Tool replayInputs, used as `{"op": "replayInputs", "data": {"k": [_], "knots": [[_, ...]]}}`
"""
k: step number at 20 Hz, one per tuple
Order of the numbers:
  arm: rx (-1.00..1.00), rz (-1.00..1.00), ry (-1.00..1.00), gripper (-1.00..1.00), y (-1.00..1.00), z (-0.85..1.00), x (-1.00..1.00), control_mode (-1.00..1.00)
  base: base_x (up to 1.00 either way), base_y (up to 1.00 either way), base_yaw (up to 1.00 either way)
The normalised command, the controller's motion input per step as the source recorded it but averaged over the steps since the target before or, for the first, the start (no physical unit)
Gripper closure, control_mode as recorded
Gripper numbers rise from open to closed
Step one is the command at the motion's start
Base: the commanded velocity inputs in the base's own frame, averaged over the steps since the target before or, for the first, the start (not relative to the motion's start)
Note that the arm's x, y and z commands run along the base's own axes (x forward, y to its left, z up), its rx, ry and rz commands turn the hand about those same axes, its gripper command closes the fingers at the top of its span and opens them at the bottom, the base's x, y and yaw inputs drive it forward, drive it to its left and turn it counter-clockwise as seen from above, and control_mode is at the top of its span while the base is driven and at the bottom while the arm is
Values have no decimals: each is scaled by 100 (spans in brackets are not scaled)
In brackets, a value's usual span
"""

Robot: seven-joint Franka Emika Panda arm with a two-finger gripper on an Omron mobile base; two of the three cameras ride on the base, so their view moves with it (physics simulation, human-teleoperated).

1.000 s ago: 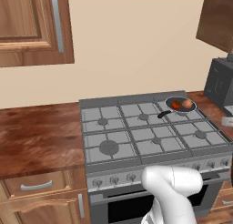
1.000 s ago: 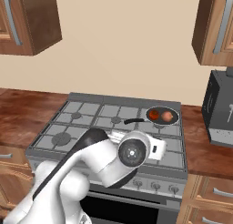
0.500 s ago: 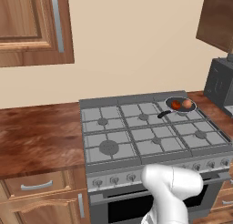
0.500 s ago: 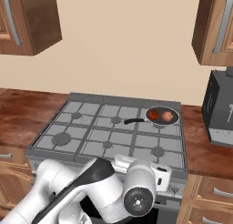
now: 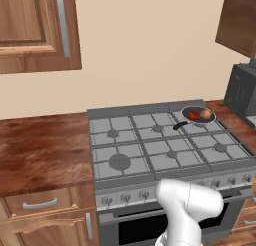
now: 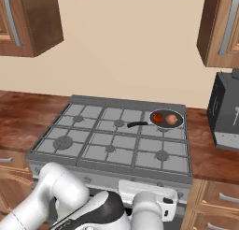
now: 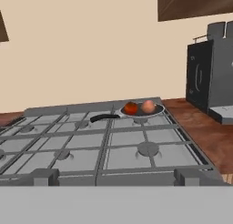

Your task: Place the pan on the rear right burner on the stove. Then place the tomato and the onion in the pan and turn on the rear right burner.

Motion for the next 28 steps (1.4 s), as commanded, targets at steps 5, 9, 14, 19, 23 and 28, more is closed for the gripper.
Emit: {"op": "replayInputs", "data": {"k": [5,9,14,19,23,28], "knots": [[-2,9,-14,-100,-5,-28,-4,-100,0,0,0],[-3,7,-11,-100,-1,-29,0,-100,0,0,0],[-3,4,-9,-100,0,-26,0,-100,0,0,0],[-4,3,-7,-100,0,-25,0,-100,0,0,0],[-4,1,-5,-100,0,-18,2,-100,0,0,0],[-3,0,-2,-100,0,-20,5,-100,0,0,0]]}}
